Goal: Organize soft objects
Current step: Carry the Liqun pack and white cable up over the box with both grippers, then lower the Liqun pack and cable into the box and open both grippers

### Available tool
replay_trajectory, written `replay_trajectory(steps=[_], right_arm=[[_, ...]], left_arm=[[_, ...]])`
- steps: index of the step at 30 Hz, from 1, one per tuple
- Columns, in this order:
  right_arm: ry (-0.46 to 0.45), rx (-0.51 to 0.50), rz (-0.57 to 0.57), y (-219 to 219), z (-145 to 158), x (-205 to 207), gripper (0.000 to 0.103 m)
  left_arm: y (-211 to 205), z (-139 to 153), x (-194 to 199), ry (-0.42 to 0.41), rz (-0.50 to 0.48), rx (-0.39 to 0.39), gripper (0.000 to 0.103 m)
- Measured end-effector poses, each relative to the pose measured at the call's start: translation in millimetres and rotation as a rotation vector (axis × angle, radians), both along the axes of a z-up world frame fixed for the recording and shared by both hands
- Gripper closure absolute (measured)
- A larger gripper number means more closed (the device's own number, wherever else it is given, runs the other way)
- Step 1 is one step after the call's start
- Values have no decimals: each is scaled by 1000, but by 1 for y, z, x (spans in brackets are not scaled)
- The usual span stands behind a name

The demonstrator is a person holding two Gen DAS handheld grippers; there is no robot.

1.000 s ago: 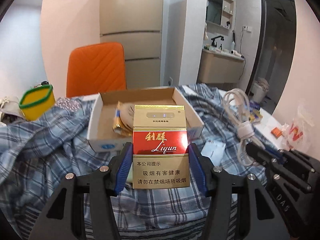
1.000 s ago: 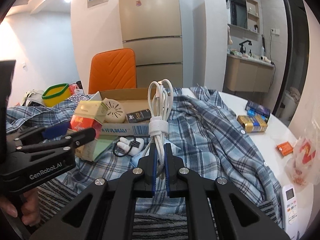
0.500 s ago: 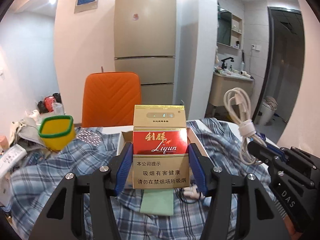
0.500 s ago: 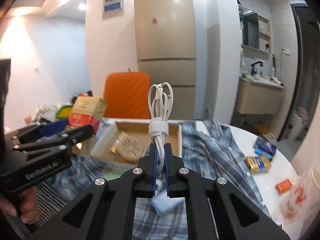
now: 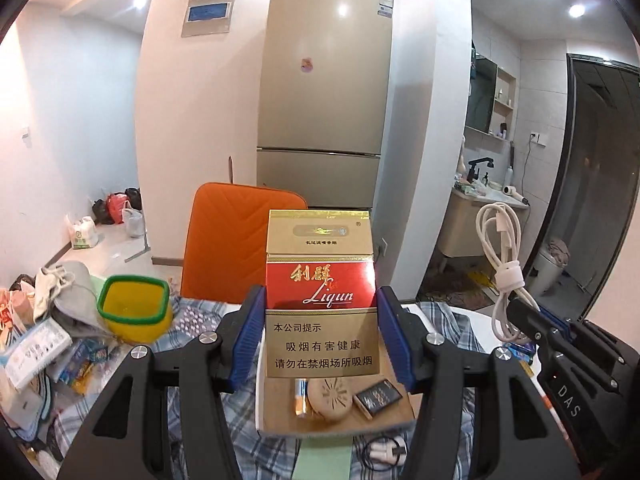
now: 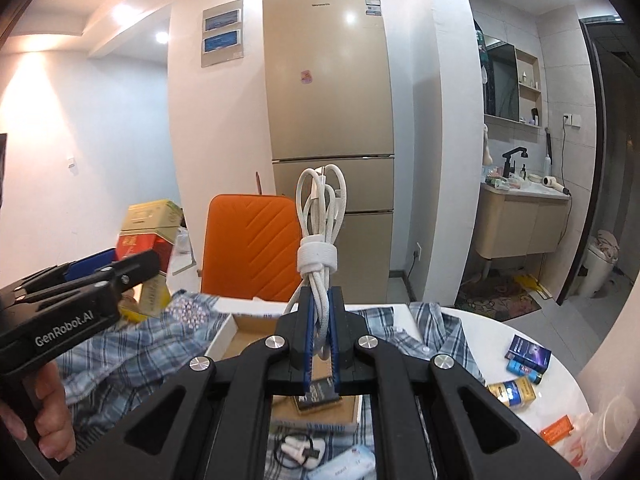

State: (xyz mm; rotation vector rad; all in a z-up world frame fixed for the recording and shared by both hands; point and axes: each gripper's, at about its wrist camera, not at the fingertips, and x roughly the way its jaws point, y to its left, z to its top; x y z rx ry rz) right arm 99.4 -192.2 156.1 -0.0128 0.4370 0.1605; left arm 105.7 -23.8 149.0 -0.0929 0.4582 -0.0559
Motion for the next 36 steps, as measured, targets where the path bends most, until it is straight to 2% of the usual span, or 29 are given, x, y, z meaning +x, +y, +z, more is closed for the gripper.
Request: replay_trajectory(steps=[5, 11, 16, 25, 31, 36], right_arm=[[-5, 32, -64, 3, 13, 26, 95], [17, 30, -55, 15, 8, 53, 95], [78, 32, -58, 20, -22, 76, 95], [254, -47, -33, 47, -93, 123, 95], [389, -66, -18, 51, -139, 143, 95], [467, -75, -15, 50, -164, 152, 95]], left_arm=[[-2, -1, 22, 12, -2, 16, 48], [-2, -30, 48, 98, -16, 21, 48], [3, -55, 73, 167, -4, 31, 48], [17, -108, 116, 356, 16, 34, 48], [20, -133, 130, 427, 33, 33, 48], [22, -141, 134, 461, 32, 32, 48]])
